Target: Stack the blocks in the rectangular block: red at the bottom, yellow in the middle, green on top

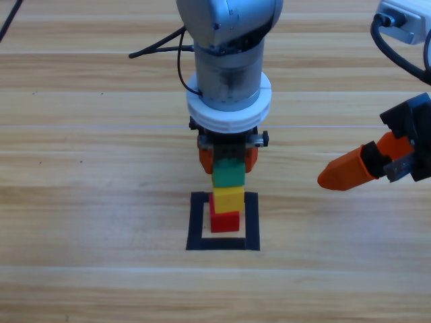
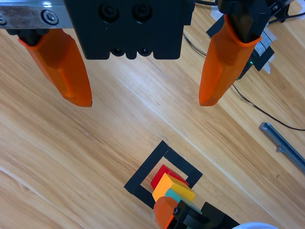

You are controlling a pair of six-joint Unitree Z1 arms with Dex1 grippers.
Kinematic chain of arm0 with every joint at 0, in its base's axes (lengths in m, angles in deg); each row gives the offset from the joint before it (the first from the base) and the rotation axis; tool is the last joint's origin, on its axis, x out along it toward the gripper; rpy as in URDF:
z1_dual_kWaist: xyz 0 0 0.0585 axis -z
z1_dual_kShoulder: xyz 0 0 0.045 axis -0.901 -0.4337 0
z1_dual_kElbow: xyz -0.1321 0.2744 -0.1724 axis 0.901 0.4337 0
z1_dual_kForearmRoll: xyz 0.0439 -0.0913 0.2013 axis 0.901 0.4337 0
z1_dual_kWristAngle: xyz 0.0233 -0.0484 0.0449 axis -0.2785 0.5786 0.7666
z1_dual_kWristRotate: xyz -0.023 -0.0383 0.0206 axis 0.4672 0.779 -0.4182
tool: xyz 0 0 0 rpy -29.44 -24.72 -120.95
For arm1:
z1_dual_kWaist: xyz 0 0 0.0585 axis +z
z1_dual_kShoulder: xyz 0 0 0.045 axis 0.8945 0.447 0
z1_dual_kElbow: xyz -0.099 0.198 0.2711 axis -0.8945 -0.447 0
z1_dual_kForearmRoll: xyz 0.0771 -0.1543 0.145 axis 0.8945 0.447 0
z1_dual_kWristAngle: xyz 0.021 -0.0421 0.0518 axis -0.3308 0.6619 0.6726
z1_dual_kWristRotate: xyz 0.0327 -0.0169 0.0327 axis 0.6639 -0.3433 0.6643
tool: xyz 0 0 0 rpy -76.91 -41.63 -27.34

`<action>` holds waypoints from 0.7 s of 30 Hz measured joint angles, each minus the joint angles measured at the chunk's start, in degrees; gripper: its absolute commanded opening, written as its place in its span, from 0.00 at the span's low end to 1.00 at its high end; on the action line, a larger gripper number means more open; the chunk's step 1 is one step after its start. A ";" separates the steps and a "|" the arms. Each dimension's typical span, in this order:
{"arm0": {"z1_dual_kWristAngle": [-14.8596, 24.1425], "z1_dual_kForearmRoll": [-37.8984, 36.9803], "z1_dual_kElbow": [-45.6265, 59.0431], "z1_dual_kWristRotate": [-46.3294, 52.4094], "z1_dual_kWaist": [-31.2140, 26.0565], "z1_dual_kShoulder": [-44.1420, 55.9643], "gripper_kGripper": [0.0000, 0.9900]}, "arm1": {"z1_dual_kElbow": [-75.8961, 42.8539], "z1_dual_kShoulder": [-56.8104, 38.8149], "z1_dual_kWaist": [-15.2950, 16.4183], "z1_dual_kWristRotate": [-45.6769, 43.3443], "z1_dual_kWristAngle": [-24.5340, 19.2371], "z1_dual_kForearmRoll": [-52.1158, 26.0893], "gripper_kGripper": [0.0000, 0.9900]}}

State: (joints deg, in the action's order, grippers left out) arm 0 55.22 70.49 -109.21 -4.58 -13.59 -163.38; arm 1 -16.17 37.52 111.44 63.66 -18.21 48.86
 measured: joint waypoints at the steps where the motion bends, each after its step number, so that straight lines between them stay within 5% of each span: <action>1: 0.00 0.00 0.00 -0.03 0.00 0.00 0.03 | 0.00 0.00 0.00 0.00 0.00 0.00 0.99; 21: 0.00 0.01 1.10 -0.40 0.00 1.47 0.03 | 0.00 0.00 0.00 0.00 0.00 0.00 0.99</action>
State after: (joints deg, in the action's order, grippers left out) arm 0 55.22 70.50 -108.11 -4.98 -13.58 -161.90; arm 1 -16.17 37.52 111.44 63.66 -18.21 48.86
